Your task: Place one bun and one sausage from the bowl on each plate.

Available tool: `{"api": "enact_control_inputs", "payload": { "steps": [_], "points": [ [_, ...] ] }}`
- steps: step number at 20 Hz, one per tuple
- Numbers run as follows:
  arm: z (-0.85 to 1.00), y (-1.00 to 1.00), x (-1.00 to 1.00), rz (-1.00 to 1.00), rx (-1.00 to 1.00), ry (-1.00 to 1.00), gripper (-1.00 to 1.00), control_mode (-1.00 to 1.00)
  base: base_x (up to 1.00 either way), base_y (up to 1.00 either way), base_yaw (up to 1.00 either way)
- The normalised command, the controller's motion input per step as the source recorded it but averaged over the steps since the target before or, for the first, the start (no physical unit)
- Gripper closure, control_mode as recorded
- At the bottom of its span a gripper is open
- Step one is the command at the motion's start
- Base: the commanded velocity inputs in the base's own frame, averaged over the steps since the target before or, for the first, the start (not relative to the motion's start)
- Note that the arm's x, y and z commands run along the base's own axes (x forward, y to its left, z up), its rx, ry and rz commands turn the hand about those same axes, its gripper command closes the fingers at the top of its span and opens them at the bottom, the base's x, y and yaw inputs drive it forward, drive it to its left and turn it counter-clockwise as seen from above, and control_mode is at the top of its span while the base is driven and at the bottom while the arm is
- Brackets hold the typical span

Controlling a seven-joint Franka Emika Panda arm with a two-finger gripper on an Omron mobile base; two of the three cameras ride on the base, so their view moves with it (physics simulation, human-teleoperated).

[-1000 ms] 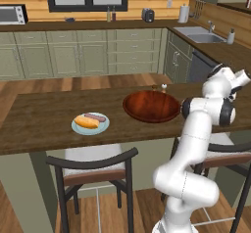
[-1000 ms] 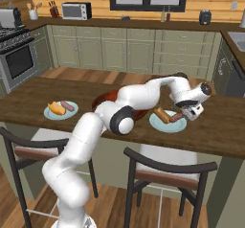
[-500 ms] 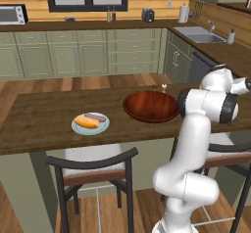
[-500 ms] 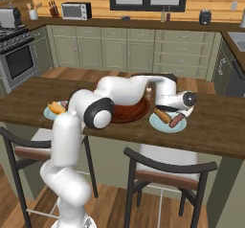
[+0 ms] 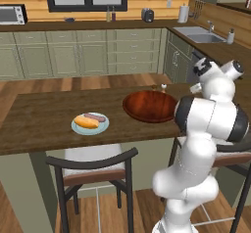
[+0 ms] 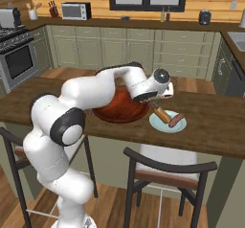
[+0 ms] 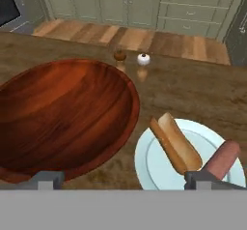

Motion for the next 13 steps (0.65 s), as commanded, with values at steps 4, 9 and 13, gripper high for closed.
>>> {"api": "enact_control_inputs", "payload": {
  "steps": [4,9,13],
  "points": [
    [0.94,1.00,-0.83,0.37,-0.74,0.35,-1.00,-1.00,0.00,0.00,0.00],
    [0.73,1.00,-0.91,0.34,-0.79,0.40,-1.00,-1.00,0.00,0.00,0.00],
    [0.17,1.00,-1.00,0.38,-0.60,0.39,-1.00,-1.00,0.00,0.00,0.00]
  ]
}}
